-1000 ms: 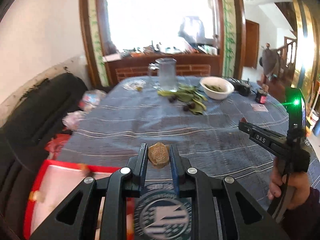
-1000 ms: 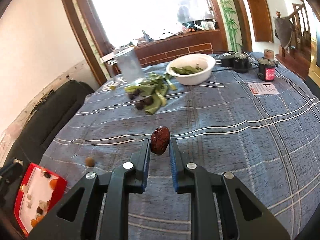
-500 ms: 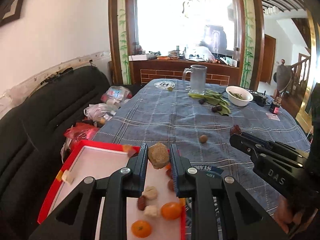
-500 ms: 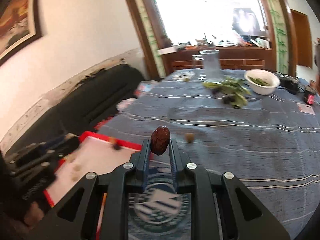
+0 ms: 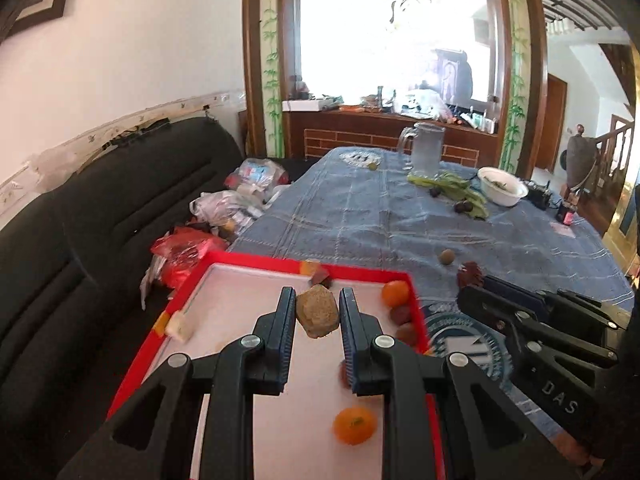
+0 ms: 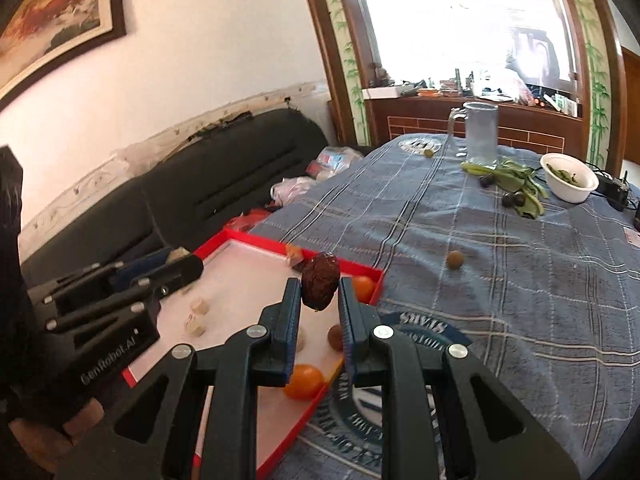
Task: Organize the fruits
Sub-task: 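Carry the date with the right gripper while the left gripper carries the pastry cube to the tray, then open both grippers over the tray to drop the date and pastry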
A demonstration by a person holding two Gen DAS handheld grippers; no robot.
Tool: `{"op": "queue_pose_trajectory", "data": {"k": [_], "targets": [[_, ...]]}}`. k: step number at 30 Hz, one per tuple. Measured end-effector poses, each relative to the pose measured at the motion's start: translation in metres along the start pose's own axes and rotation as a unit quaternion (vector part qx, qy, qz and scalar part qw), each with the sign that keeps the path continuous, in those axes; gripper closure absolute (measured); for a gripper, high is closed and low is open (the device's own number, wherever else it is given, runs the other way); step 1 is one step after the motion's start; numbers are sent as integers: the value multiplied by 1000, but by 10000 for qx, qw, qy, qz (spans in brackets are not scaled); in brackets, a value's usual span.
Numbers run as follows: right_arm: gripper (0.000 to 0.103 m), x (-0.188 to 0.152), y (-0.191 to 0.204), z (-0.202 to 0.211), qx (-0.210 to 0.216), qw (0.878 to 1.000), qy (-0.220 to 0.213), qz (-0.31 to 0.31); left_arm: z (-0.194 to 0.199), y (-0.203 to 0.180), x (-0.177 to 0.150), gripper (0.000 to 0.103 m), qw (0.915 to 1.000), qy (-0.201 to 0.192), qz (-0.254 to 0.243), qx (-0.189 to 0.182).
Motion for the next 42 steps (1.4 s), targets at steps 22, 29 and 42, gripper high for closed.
{"op": "queue_pose_trajectory", "data": {"k": [22,29,42], "targets": [[82,-77,36,-34,479,9929,1065,238,-31,38,-50,82,9956,767,-9,539],[82,-83,39,-26,521,9925,1066,281,-31,30,-58,82,9947,852,-90,568],[69,-88,50,-9,198,9944,825,628,-9,24,-53,39,9930,518,-224,1041]]}}
Point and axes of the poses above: each gripper's, at about its wrist camera, not at the fingertips, and z roughly against the way its jaws point, y to its left, x to its top, the point moved 6 cm from there along -z, roughly the way its jaws point, and after that the axes turned 3 degrees about z, right-handed, at the moved point
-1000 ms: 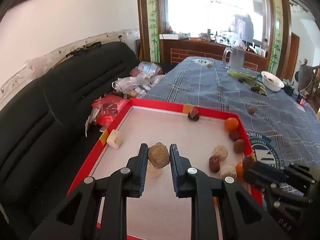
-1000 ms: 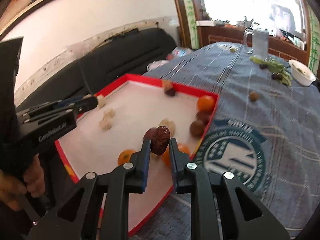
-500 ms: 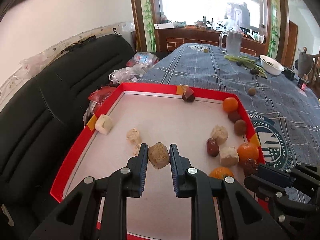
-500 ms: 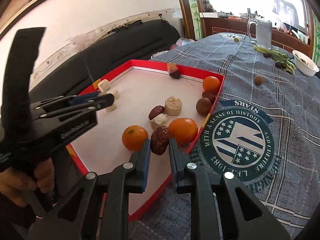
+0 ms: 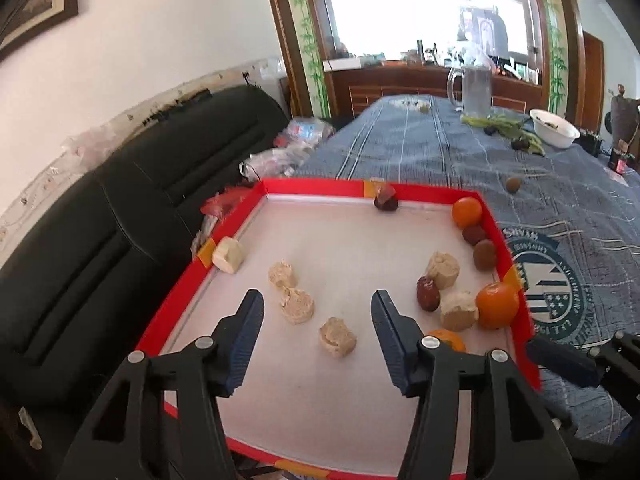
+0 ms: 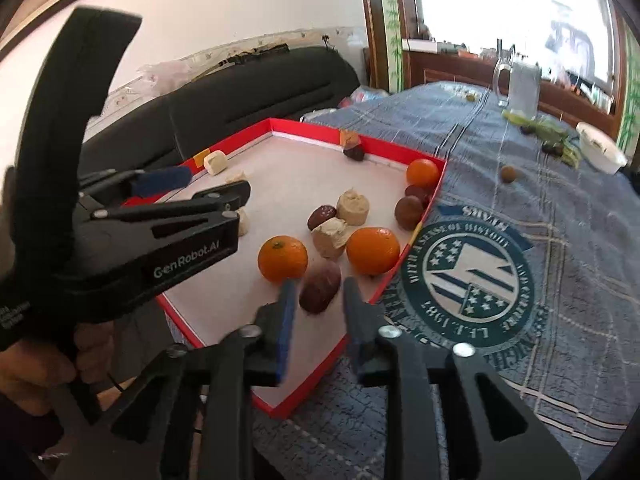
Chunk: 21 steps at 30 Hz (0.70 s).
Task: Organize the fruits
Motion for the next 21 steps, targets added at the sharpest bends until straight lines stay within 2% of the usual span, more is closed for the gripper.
{"op": "queue_pose_trajectory", "data": {"k": [1,2,8,11,12,16,21], "targets": [[60,0,0,5,-61,9999,-80,-2,5,0,1,29,10000,-34,31,-12],[54,1,-2,13,-115,9997,-207,-35,12,0,3,25,9999,-112,78,-31],[47,6,-29,63,-549,9925,-914,-596,56,-7,10,17,9983,-549,150,-90],[41,7,-40,90,-712,9854,-1224,-942,81,-8,9,8,9971,-734,173,-59],[41,7,-41,97,-744,9836,-1312,-994,92,-8,7,1,9961,-858,182,-26],[33,6,-37,133,-1017,9735,-1733,-1088,136,-4,0,0,9899,-1409,152,45],[25,3,-24,163,-1195,9653,-1976,-1218,168,4,-8,0,9865,-1621,222,-71]]}}
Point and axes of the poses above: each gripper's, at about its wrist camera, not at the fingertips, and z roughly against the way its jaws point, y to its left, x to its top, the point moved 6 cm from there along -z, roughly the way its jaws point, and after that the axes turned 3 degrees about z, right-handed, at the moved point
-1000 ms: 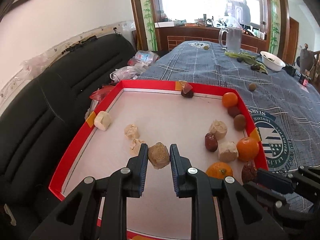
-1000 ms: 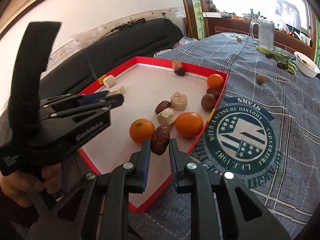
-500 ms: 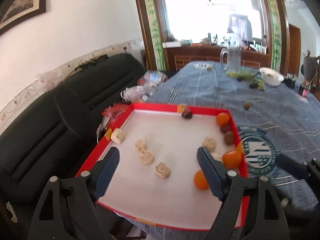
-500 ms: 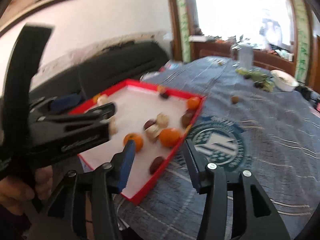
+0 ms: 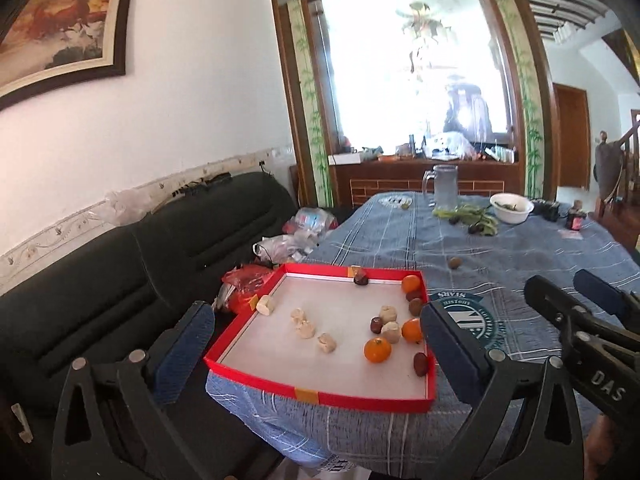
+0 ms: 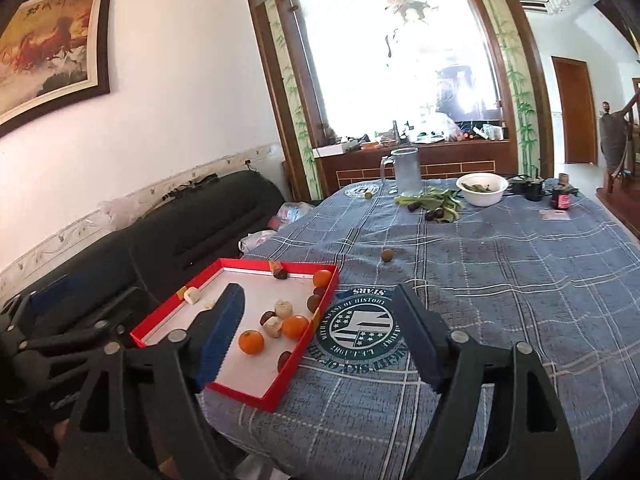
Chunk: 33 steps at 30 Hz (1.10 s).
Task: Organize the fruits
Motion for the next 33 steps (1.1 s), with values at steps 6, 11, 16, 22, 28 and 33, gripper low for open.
{"op": "queue_pose_trajectory", "data": {"k": [6,11,16,22,28,33], "targets": [[25,-6,15,26,-26,9998,-109,161,11,6,1,0,9999,-17,105,15],[24,-6,21,33,-93,9988,-253,416,4,3,-2,0,9999,63,140,22],[24,-8,17,32,-124,9990,-229,352,4,1,-12,0,9999,164,39,30],[23,-11,22,31,-117,9989,-207,413,6,5,-14,0,9998,172,120,15],[23,-12,23,30,-145,9986,-209,459,5,8,-15,0,9996,198,182,-84],[23,-11,21,32,-216,9986,-267,412,4,11,-15,0,9995,220,198,-60]]}}
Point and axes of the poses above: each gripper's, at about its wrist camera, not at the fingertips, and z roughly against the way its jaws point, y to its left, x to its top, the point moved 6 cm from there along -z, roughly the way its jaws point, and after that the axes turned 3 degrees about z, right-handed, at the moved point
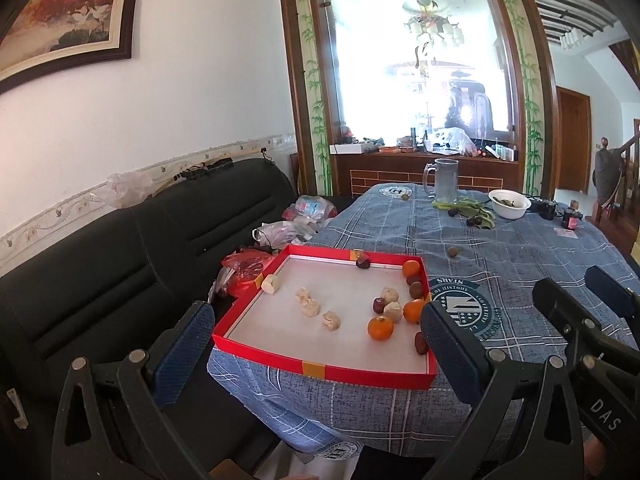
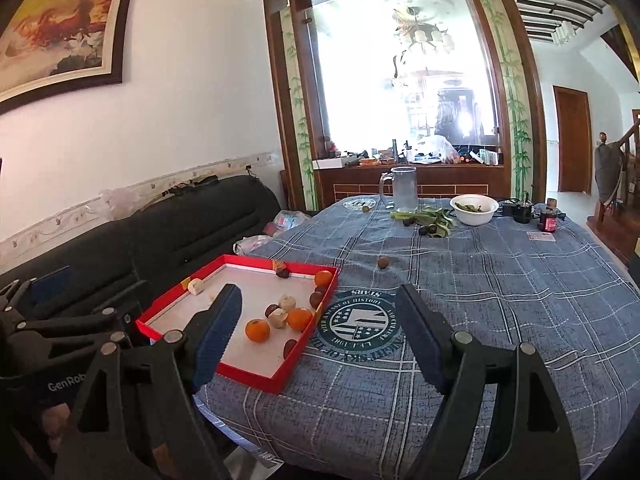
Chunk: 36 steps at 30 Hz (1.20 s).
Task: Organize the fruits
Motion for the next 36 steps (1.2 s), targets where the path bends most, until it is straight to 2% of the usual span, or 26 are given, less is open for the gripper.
{"op": "queue_pose_trajectory", "data": {"k": [29,36], "targets": [[23,-5,3,-8,-33,9999,114,40,-7,22,-2,0,9995,66,299,2],[23,-7,-1,-14,-80,9999,126,81,-6,12,0,0,9996,-128,237,-106]]}}
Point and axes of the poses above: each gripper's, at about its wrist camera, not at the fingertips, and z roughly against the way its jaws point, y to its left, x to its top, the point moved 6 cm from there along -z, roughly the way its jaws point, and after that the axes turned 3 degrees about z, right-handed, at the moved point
